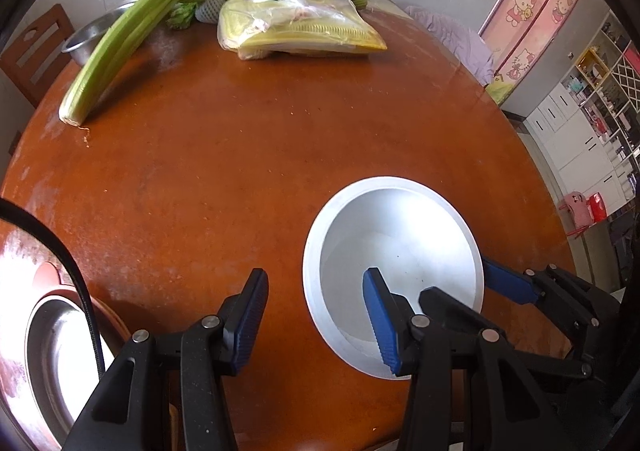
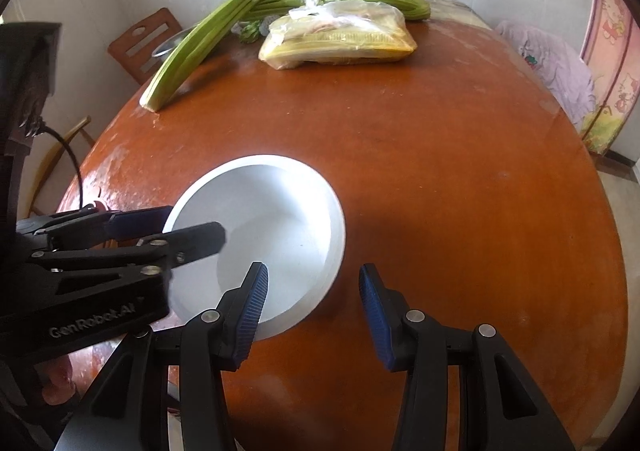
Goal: Organize plates and bowls
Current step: 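Grasp the rim of the second white red-printed bowl with the left gripper, then lift and carry the white bowl over the steel bowl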
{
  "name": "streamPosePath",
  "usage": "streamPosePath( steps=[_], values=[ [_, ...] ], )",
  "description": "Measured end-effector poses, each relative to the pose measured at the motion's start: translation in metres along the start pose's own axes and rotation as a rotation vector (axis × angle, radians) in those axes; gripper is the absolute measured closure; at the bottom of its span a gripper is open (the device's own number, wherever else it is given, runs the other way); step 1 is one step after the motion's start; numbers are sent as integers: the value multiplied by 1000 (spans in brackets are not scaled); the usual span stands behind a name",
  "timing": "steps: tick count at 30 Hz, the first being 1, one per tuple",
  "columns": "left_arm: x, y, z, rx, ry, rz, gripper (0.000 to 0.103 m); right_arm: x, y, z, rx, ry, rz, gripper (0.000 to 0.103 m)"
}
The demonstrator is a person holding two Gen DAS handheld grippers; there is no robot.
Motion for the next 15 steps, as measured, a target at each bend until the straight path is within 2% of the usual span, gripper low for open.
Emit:
streamPosePath(
  steps=[4,10,15],
  values=[
    [0,-4,1,-10,7,24,59,-2,-2,1,-5,-2,-10,54],
    [7,-6,2,-18,1,79,78,-8,-2,3,-6,17,-23,55],
    [9,-3,2,-11,-5,76,79,-12,-1,4,-4,31,-22,55]
  ],
)
Point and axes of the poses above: each gripper's, at about its wrist camera, not at the fingertips, and y roughly against the way its jaws point, x to its right, z to its underside, the point moved 4 cm from there along -y, roughly the way its jaws point, and after that the axes turned 6 degrees about -y, right-handed, at the moved point
